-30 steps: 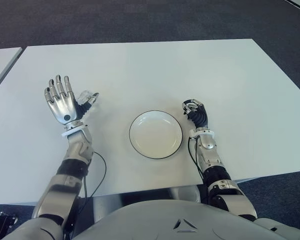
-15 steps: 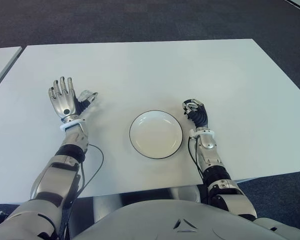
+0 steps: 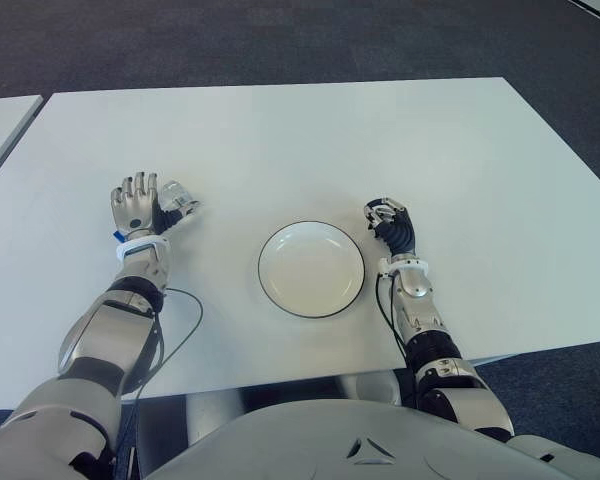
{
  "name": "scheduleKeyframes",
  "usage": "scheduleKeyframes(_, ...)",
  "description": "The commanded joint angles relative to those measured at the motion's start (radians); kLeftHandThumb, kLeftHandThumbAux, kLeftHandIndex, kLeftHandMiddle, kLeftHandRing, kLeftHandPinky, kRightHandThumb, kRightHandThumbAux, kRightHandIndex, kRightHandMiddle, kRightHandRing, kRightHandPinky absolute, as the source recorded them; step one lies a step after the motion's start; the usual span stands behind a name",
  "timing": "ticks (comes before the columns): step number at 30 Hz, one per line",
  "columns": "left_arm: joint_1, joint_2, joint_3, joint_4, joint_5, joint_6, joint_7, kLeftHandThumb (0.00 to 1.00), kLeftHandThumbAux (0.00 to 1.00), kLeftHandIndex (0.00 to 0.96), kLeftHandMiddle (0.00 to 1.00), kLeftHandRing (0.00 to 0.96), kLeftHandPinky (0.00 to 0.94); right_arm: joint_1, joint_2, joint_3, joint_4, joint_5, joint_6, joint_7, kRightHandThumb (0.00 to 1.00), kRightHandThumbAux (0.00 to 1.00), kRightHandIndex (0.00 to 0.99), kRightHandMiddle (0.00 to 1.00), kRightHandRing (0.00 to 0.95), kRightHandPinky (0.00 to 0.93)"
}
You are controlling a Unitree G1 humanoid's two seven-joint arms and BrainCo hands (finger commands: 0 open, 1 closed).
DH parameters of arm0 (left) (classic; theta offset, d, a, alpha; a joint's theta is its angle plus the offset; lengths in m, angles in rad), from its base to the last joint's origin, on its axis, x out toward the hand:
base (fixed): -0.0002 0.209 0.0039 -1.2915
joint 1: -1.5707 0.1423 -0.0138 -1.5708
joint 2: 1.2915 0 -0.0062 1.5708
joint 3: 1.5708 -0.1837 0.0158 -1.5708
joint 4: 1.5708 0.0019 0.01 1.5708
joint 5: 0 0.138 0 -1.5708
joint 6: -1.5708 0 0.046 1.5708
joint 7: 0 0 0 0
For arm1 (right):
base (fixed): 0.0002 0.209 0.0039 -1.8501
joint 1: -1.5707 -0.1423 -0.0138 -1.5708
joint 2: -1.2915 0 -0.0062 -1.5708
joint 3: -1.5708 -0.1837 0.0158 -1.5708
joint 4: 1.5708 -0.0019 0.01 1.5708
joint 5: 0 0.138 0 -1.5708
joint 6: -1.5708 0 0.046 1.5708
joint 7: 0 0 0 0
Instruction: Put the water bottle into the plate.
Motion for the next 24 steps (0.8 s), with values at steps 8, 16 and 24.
scheduleKeyframes(8,0.025,-0.012,-0.059,0.042,-0.032,0.010,-0.208,0.473,0.258,0.000,0.000,0.000,0.000,0.049,0.008,0.000,0.014,0.002,0.074,-0.011,0.701,0.727,0.438,0.829,0.810,0.783)
scheduleKeyframes(16,0.026,-0.016,-0.058,0.036,-0.078,0.006,-0.312,0.497,0.336,0.000,0.013,0.006,0.044,0.051,0.009,0.000,0.009,0.002,0.084,-0.015,0.701,0.728,0.438,0.827,0.809,0.783)
scheduleKeyframes(24,0.010,-0.015,-0.048,0.022,-0.135,0.037,-0.466,0.525,0.390,0.148,0.209,0.226,0.328,0.049,0.008,0.000,0.016,0.004,0.069,-0.008,0.701,0.728,0.438,0.825,0.807,0.783)
